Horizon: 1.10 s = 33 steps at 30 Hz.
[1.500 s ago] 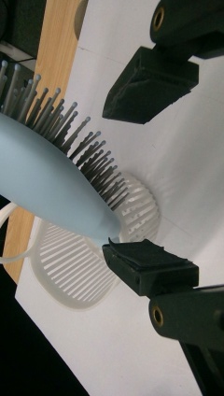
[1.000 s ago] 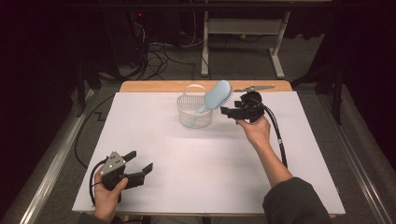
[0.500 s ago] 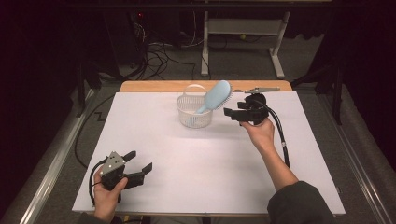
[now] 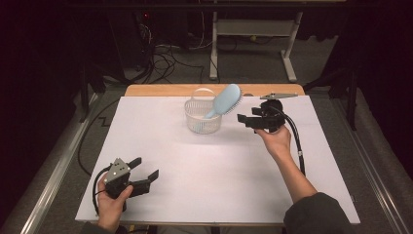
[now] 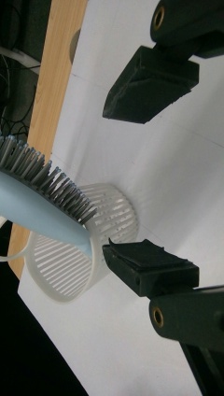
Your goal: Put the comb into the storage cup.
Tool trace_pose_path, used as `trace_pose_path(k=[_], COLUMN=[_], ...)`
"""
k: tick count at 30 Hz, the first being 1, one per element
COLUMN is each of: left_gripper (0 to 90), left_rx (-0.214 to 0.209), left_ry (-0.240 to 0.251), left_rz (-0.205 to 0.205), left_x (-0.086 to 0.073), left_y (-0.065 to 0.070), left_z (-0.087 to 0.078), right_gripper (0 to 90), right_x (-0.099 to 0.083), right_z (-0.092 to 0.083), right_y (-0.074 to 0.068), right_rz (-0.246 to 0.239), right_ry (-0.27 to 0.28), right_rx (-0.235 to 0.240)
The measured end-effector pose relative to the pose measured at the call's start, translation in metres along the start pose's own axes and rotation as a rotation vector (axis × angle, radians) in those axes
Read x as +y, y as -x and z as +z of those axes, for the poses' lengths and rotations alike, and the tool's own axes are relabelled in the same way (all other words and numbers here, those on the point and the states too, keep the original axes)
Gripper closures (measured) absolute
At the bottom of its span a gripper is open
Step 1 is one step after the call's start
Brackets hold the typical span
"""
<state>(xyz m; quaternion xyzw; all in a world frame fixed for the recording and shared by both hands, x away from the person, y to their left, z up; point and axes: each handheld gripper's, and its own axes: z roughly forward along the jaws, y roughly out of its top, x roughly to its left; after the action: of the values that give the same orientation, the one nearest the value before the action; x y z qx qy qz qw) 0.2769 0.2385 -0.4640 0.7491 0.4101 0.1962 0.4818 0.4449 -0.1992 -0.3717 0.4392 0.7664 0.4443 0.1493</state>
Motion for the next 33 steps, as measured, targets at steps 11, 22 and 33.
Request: trace_pose_path(k=[11, 22, 33], left_gripper=[20.0, 20.0, 20.0], left_rx=[0.001, 0.003, 0.005], left_ry=[-0.001, -0.001, -0.004], left_rz=[0.000, 0.001, 0.002], left_x=[0.000, 0.000, 0.000], left_y=[0.000, 0.000, 0.001], left_z=[0.000, 0.000, 0.001], right_gripper=[30.0, 29.9, 29.8], right_x=[-0.006, -0.010, -0.016], right_z=[-0.007, -0.014, -0.021], right_y=[0.004, 0.008, 0.012], right_rz=[0.006, 0.009, 0.014], right_ry=[0.012, 0.019, 0.027], right_rx=[0.000, -0.006, -0.012])
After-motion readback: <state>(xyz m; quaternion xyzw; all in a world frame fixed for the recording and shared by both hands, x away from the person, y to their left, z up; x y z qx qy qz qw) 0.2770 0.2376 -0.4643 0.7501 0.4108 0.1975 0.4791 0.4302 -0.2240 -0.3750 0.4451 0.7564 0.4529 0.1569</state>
